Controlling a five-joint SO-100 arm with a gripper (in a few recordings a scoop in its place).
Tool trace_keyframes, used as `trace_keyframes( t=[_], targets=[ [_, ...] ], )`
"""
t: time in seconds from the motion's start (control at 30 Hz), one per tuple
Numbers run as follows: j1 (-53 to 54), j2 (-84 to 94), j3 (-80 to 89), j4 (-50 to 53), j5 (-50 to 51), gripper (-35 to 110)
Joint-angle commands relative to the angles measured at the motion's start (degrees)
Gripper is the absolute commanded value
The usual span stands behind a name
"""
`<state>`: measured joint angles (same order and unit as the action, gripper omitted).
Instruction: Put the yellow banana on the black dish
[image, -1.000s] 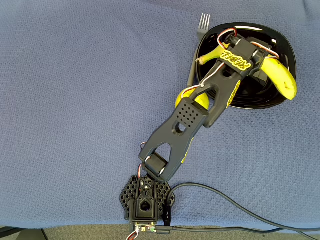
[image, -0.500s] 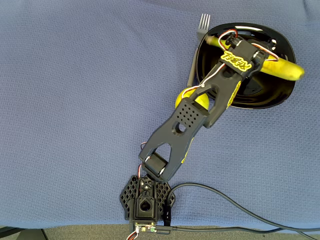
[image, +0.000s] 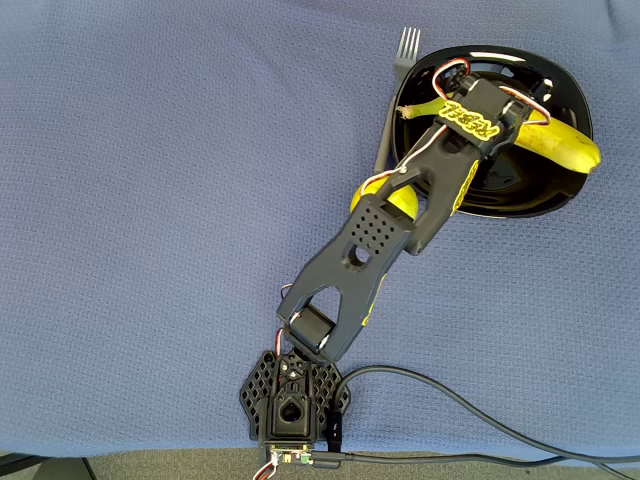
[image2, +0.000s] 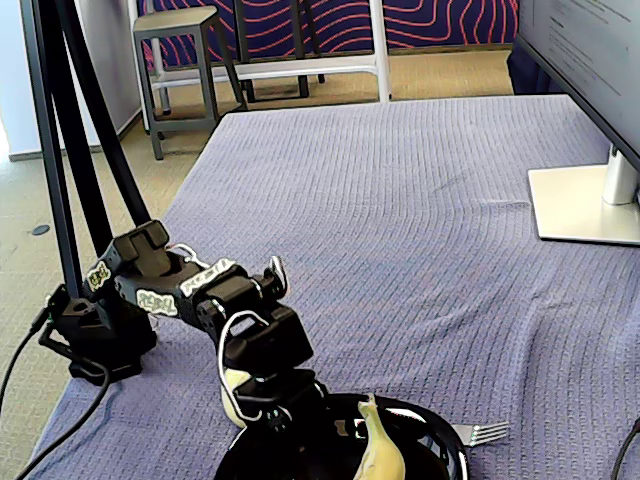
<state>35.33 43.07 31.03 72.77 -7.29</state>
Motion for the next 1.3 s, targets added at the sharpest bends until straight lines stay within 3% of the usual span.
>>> trace_keyframes(
  t=[0.0,0.23,0.37,0.5,1.0,1.27],
  targets=[
    [-1.32,10.02,1.41,2.72,2.46,6],
    [-2.9,26.37,14.33,7.65,3.25,0],
    [-4.66,39.55,28.04,7.12,0.62,0],
    [-7.73,52.47,43.59,6.68,4.22,0],
    [-41.31,106.7,100.02,-9.67,3.6,0],
    [-39.9,119.36,119.53,-9.32,-0.44,0]
  ],
)
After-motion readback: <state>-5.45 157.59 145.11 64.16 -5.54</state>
